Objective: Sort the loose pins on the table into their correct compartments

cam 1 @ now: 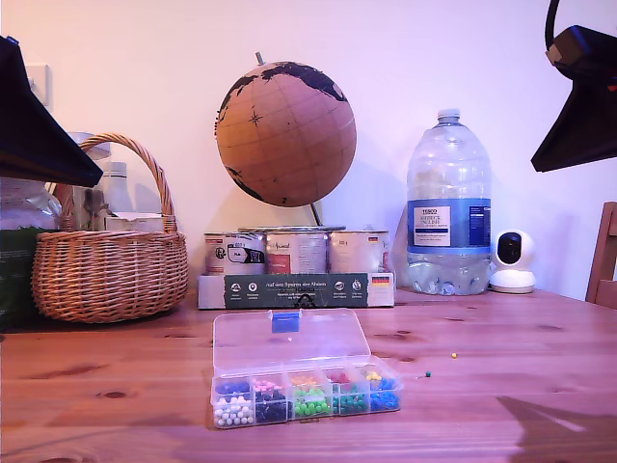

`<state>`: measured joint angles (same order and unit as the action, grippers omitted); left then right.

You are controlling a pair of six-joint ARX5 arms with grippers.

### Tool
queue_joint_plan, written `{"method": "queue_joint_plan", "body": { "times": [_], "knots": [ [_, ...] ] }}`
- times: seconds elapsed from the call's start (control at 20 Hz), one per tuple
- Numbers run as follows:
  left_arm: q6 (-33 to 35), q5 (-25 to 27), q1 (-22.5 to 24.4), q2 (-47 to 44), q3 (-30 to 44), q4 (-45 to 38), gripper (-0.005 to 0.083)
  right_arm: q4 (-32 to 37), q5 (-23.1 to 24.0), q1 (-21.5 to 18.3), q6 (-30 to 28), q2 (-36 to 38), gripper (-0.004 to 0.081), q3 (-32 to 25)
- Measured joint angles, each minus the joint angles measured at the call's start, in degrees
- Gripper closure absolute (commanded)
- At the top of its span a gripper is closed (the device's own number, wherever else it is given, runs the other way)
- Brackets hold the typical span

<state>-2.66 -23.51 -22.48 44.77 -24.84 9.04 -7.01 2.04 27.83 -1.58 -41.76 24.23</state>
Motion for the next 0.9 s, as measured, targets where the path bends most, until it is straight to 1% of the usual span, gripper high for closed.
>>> {"method": "queue_joint_plan", "body": {
  "times": [0.05, 0.15, 0.2, 0.25, 0.4, 0.55, 0.6, 0.7, 0.8, 0.9],
  "knots": [
    [-1.2, -0.2, 0.0, 0.0, 0.0, -1.0, 0.0797, -1.8, -0.2, 0.0, 0.3, -0.4, 0.0782, 0.5],
    [-1.5, -0.4, 0.0, 0.0, -0.7, -3.5, 0.0797, -10.4, -0.4, 0.0, 0.3, -2.5, 0.0782, 3.8],
    [-1.6, -0.4, 0.0, 0.0, -1.0, -3.6, 0.0797, -12.9, -0.5, 0.0, 0.3, -2.6, 0.0782, 4.1],
    [-1.6, -0.4, 0.0, 0.0, -1.1, -3.6, 0.0797, -13.8, -0.5, 0.0, 0.3, -2.6, 0.0782, 4.1],
    [-1.3, -0.8, 0.0, 0.0, -1.1, -3.4, 0.0797, -13.8, -1.4, 0.0, -0.1, -2.3, 0.0782, 4.1],
    [2.2, -3.1, -0.4, 0.0, -1.5, -1.0, 0.0797, -15.0, -1.5, 0.0, -2.9, -2.3, 0.0782, 4.1],
    [4.3, -3.8, -1.1, 0.0, -1.8, 0.1, 0.0797, -16.2, -1.6, 0.0, -4.8, -2.3, 0.0782, 4.1],
    [8.0, -6.5, -3.4, 0.0, -2.3, 2.8, 0.0797, -20.0, -3.3, 0.0, -9.7, -2.4, 0.0782, 4.2],
    [13.9, -8.3, -6.5, 0.0, -2.6, 6.6, 0.0797, -24.8, -5.6, 0.0, -16.6, -4.1, 0.0782, 5.4],
    [16.5, -9.9, -9.6, 0.0, -2.6, 9.5, 0.0797, -27.9, -7.6, 0.0, -24.1, -7.6, 0.0782, 7.8]
  ]
}}
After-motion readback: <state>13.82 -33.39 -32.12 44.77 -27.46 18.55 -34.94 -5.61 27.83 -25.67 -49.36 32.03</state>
